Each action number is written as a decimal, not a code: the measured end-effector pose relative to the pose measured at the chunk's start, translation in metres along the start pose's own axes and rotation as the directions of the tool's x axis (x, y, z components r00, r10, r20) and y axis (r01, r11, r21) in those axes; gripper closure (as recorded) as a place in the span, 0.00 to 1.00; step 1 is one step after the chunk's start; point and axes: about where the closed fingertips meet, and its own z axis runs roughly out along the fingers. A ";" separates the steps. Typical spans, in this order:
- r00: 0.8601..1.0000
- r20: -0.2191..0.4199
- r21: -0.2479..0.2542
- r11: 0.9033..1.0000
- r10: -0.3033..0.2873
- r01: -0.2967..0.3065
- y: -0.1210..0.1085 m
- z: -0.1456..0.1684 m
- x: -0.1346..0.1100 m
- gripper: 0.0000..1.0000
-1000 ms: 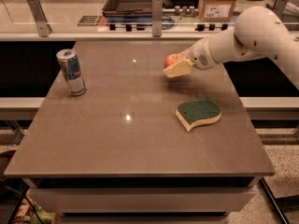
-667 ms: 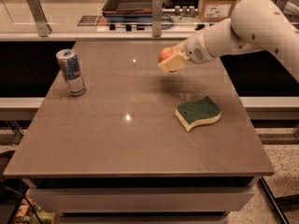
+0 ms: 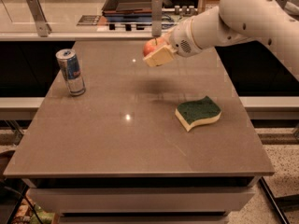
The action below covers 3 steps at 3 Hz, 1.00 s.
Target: Move apple near redbull can
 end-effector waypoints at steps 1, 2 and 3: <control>0.999 0.025 -0.060 0.998 -0.027 0.028 0.019 0.021 -0.009 1.00; 0.997 0.054 -0.125 0.991 -0.048 0.055 0.039 0.042 -0.014 1.00; 0.994 0.078 -0.176 0.981 -0.071 0.084 0.056 0.059 -0.020 1.00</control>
Offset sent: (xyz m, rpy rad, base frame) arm -0.0212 0.0799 -0.0283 0.0643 0.0220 0.2175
